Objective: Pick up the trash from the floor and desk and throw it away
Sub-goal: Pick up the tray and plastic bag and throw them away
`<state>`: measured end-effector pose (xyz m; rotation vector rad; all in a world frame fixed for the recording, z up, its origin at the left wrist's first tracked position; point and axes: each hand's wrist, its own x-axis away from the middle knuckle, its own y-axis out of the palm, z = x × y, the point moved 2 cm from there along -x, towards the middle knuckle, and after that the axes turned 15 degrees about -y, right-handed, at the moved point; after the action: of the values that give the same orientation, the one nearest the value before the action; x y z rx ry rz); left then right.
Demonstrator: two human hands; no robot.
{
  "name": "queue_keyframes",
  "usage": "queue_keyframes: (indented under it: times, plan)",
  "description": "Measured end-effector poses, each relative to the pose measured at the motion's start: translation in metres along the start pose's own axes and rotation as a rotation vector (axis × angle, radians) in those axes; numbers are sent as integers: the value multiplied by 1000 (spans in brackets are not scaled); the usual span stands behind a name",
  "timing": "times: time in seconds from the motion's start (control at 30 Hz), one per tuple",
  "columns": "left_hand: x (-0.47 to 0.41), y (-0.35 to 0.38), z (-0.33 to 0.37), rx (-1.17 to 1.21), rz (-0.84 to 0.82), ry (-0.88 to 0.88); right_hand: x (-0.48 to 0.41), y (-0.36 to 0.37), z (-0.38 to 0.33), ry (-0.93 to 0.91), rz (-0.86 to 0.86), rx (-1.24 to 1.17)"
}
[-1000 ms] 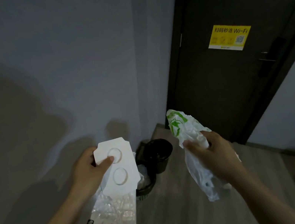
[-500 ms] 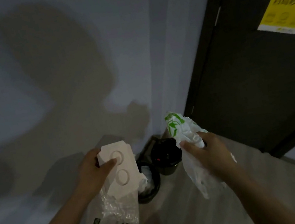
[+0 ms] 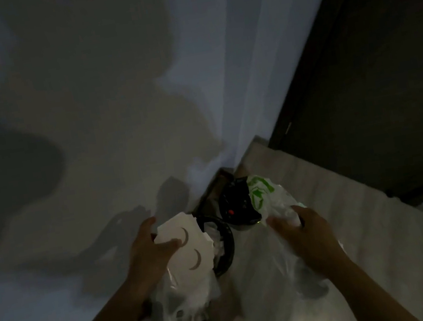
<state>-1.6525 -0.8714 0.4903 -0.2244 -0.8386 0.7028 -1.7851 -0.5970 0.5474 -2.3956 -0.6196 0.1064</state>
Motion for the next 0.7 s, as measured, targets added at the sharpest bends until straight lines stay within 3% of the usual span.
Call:
queue_keyframes:
  times: [0.3,0.7]
  plan:
    - [-114,54,-28,-171,-19,-157,-57,54,73,141,-23,77]
    - [-232,168,-117,-178,14,-387,-124,147,217,254,-189,143]
